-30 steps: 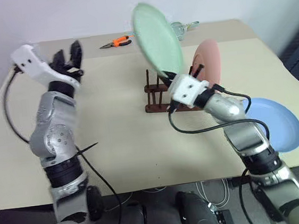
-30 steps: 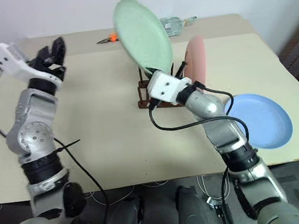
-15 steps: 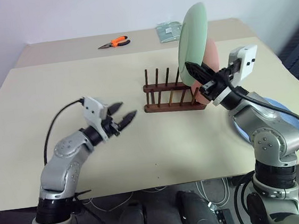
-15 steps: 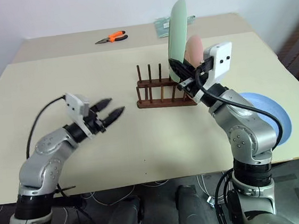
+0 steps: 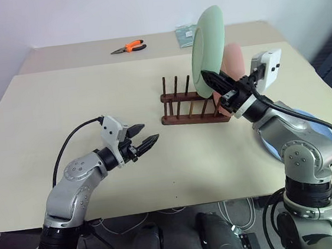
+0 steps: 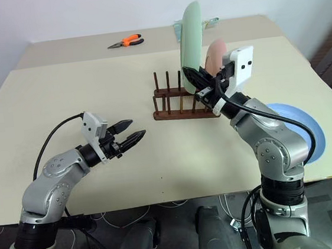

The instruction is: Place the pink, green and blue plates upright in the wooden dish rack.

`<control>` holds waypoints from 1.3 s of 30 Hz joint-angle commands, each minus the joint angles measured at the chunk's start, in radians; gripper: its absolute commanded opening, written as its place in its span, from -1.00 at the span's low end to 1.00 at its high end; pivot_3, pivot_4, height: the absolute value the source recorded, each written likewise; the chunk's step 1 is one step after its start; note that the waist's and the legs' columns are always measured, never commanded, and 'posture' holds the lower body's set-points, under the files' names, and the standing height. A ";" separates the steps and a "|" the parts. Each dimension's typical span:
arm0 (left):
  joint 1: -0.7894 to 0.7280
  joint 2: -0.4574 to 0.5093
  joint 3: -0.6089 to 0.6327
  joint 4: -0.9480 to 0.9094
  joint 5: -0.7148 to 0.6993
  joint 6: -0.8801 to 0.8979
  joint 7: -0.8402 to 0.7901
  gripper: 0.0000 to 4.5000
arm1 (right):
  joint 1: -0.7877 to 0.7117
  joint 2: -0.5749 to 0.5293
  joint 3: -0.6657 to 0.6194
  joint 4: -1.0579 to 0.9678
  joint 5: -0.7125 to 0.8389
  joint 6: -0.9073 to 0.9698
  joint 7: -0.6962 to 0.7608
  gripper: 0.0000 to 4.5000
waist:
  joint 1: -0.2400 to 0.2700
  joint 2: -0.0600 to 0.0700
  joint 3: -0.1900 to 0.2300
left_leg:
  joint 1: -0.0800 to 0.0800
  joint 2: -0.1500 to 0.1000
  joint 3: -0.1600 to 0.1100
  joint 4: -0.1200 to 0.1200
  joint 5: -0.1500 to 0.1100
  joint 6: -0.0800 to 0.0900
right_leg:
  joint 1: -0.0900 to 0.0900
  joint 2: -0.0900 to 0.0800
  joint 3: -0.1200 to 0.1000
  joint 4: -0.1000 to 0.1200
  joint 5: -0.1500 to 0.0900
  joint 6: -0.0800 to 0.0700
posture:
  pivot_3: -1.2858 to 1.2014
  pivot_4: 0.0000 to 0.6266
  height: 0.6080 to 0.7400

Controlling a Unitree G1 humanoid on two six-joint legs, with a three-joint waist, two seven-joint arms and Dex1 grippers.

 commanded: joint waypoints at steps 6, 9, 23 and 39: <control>-0.005 -0.005 -0.018 -0.039 0.009 -0.014 -0.014 0.41 | -0.081 -0.035 0.052 0.057 -0.043 0.011 -0.012 -0.51 | 0.000 0.000 0.000 | 0.000 0.000 0.000 0.000 0.000 0.000 | 0.000 0.000 0.000 0.000 0.000 0.000 | 0.03 -0.52 1.00; -0.002 -0.007 -0.018 -0.042 0.011 -0.013 -0.016 0.41 | -0.096 -0.091 0.088 0.035 -0.138 -0.046 -0.002 0.17 | 0.001 0.000 0.000 | 0.000 0.000 0.000 0.000 0.000 0.000 | 0.000 0.000 0.000 0.000 0.000 0.000 | 0.03 -0.52 1.00; -0.083 -0.018 -0.082 -0.004 0.018 0.018 -0.055 0.41 | 0.181 -0.440 -0.455 -0.103 0.086 0.049 0.204 0.98 | 0.020 0.000 0.000 | 0.000 0.000 0.000 0.001 -0.001 0.002 | 0.004 -0.001 -0.001 -0.005 -0.001 0.000 | 0.03 -0.52 1.00; -0.122 -0.034 -0.116 0.064 0.060 -0.020 -0.116 0.41 | 0.627 -0.424 -0.060 0.041 -0.482 -0.047 -0.001 -0.06 | 0.022 0.003 -0.001 | 0.000 0.000 0.005 0.002 -0.001 0.002 | 0.002 -0.002 0.001 -0.005 -0.003 0.002 | 0.03 -0.52 1.00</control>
